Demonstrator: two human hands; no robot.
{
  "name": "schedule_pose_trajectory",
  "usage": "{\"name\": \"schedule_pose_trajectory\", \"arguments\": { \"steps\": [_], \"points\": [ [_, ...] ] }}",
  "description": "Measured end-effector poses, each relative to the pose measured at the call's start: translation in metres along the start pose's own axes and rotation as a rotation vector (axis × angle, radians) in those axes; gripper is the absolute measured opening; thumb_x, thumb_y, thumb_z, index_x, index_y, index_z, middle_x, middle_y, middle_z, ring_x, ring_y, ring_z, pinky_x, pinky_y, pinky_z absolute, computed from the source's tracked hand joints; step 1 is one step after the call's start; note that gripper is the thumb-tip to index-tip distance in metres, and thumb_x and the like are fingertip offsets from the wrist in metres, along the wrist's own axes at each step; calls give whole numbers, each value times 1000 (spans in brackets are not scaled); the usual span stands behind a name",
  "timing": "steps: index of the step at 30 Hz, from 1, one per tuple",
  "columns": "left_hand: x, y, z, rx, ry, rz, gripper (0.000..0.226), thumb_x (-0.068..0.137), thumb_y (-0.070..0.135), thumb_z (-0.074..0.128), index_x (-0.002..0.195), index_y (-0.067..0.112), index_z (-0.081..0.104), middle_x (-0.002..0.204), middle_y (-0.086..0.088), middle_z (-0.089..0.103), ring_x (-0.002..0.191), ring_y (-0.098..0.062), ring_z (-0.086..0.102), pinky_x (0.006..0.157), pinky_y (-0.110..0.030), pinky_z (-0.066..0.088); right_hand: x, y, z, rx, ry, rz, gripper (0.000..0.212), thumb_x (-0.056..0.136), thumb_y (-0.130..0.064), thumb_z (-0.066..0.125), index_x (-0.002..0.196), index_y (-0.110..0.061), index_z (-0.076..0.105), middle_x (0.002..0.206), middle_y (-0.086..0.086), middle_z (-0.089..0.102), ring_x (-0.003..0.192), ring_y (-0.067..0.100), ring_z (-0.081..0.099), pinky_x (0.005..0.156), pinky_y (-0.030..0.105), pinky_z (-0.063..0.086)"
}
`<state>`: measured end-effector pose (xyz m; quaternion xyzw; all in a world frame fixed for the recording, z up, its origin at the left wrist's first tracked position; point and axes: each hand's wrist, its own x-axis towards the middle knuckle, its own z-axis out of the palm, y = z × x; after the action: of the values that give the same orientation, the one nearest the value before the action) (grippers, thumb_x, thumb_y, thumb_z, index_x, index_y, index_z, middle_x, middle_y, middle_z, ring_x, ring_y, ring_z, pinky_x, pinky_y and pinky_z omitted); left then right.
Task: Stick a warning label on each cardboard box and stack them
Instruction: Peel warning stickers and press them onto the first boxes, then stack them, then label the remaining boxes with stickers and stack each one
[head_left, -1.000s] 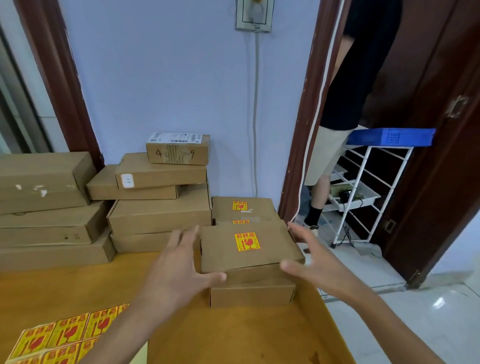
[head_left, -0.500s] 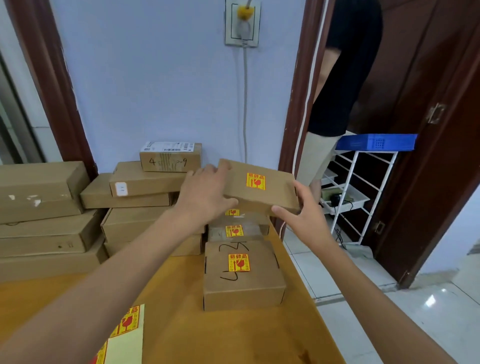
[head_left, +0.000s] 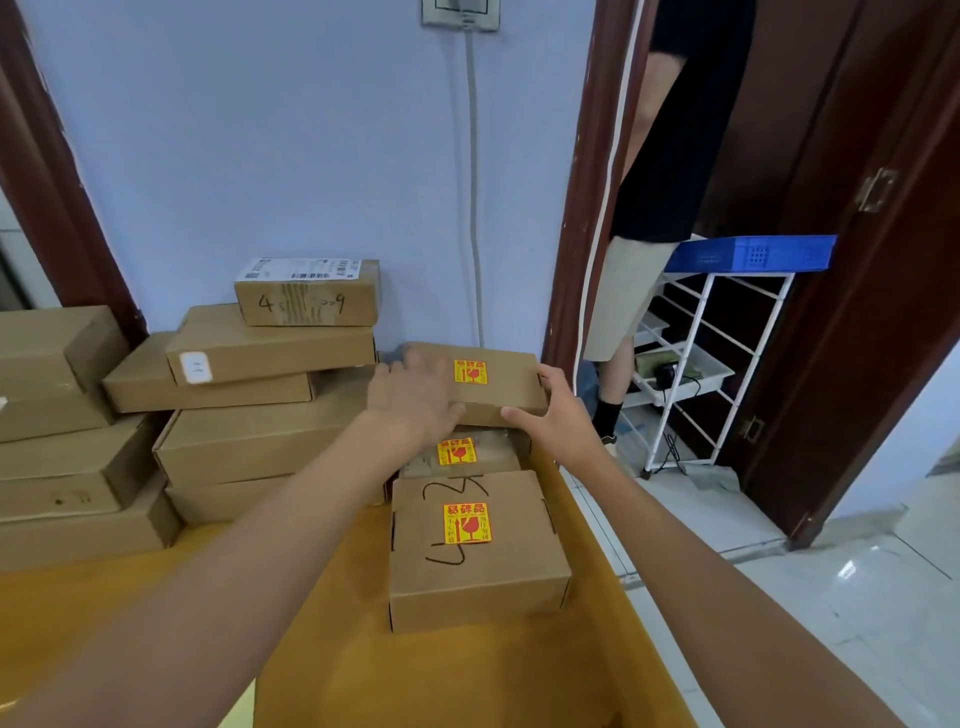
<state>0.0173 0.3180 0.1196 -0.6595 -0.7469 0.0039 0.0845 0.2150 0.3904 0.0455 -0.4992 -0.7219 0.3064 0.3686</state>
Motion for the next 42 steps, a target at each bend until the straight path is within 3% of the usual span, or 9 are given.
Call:
{"name": "schedule_pose_trajectory", "arguments": {
  "steps": [5, 10, 13, 16, 21, 29, 33, 39, 42],
  "points": [
    [-33, -8, 2, -8, 215, 170, 50, 99, 51, 47, 139, 21, 43, 149, -10, 42, 130, -33, 49, 104, -43, 42, 4, 11, 13, -28, -12, 46, 91, 88, -45, 79, 158, -25, 26, 148, 0, 52, 130, 19, 54, 107, 39, 51],
    [-99, -20, 3, -481, 286, 73, 37, 96, 53, 52, 126, 31, 51, 123, 12, 54, 113, -13, 56, 83, -37, 54, -18, 1, 7, 25, 58, 106, 93, 96, -42, 72, 164, -16, 14, 161, 4, 42, 143, 22, 46, 115, 39, 42],
    [-138, -28, 22, -813, 114, -130, 73, 75, 74, 64, 135, 36, 44, 134, 15, 54, 121, -11, 56, 97, -35, 49, -67, -14, -6, 18, 224, 105, 52, 103, -46, 57, 145, -19, 43, 122, -1, 67, 111, 16, 66, 93, 39, 56],
    [-167, -29, 42, -973, -121, -188, 116, 49, 79, 75, 148, 34, 32, 142, 14, 49, 128, -14, 51, 101, -33, 47, -130, -22, -19, 120, 6, 156, 37, 100, -62, 48, 121, -32, 55, 115, -12, 67, 110, 9, 65, 95, 37, 55],
    [-188, -9, 47, -922, -55, -153, 110, 60, 46, 93, 149, 38, 28, 139, 10, 57, 120, -14, 58, 102, -29, 48, -193, -28, -26, 79, -195, 114, 78, 80, -76, 63, 146, -44, 37, 137, -29, 48, 126, 0, 51, 99, 23, 48],
    [-149, -10, -25, -769, 150, -73, 85, 68, 53, 86, 138, 37, 40, 122, 3, 69, 108, -24, 65, 87, -33, 52, -150, -58, -54, 72, -119, -70, 121, 67, -68, 87, 162, -41, 16, 156, -27, 35, 138, -11, 39, 111, 23, 44],
    [-88, -17, -56, -857, 286, -42, 74, 72, 46, 86, 133, 29, 48, 126, 4, 66, 112, -20, 64, 95, -41, 54, -81, -70, -53, -53, 42, -92, 110, 64, -73, 79, 155, -50, 21, 153, -7, 42, 137, 18, 48, 109, 50, 50],
    [-18, -13, -46, -609, 329, -74, 51, 90, 36, 73, 131, 20, 47, 127, -10, 62, 114, -34, 61, 90, -45, 53, -11, -70, -25, -72, 42, -108, 98, 87, -43, 81, 161, -30, 18, 149, -3, 51, 127, 15, 54, 103, 31, 48],
    [-5, -6, -19, -326, 259, -34, 52, 97, 40, 61, 139, 11, 47, 143, -15, 49, 139, -31, 41, 104, -44, 45, 12, -57, -9, -228, -70, -75, 109, 85, -51, 80, 164, -23, 10, 151, 2, 53, 127, 21, 58, 96, 30, 48]
  ]
}}
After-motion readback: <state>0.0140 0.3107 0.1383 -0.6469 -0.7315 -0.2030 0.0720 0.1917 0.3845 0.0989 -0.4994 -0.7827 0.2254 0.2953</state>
